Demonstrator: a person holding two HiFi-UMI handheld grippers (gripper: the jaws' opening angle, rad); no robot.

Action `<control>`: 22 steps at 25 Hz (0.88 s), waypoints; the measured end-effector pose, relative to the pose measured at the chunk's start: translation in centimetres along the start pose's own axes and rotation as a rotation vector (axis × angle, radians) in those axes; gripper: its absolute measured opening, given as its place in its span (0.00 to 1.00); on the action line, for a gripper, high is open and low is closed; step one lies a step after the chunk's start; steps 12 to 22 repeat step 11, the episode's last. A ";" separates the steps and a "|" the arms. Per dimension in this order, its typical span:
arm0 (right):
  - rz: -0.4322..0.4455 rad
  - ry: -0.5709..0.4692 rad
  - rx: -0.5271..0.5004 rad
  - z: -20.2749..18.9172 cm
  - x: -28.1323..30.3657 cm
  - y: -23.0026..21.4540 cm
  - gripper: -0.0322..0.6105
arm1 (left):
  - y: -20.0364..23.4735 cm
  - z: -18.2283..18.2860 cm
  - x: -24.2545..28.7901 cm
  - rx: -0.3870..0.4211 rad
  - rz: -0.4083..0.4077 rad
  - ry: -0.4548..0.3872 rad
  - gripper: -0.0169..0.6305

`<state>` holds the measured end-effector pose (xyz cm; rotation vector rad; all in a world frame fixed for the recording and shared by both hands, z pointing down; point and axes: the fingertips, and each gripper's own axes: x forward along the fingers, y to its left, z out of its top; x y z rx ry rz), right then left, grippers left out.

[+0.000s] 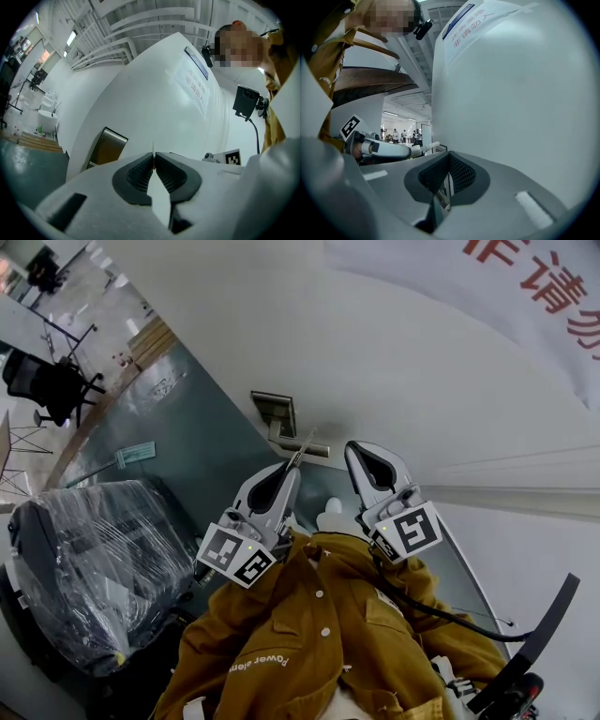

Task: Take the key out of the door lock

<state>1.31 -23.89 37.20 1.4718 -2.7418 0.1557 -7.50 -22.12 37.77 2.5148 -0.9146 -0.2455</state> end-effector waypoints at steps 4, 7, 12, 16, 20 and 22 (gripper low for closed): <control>0.010 0.001 0.001 0.0 0.2 0.3 0.06 | 0.0 -0.1 0.0 0.000 0.001 0.004 0.06; 0.014 0.005 0.003 -0.2 0.4 0.3 0.06 | 0.0 -0.2 0.0 -0.016 -0.004 0.002 0.06; 0.014 0.013 0.011 -0.6 0.5 0.1 0.06 | 0.2 -0.5 0.2 -0.025 -0.005 0.009 0.06; 0.014 0.013 0.011 -0.6 0.5 0.1 0.06 | 0.2 -0.5 0.2 -0.025 -0.005 0.009 0.06; 0.014 0.013 0.011 -0.6 0.5 0.1 0.06 | 0.2 -0.5 0.2 -0.025 -0.005 0.009 0.06; 0.014 0.013 0.011 -0.6 0.5 0.1 0.06 | 0.2 -0.5 0.2 -0.025 -0.005 0.009 0.06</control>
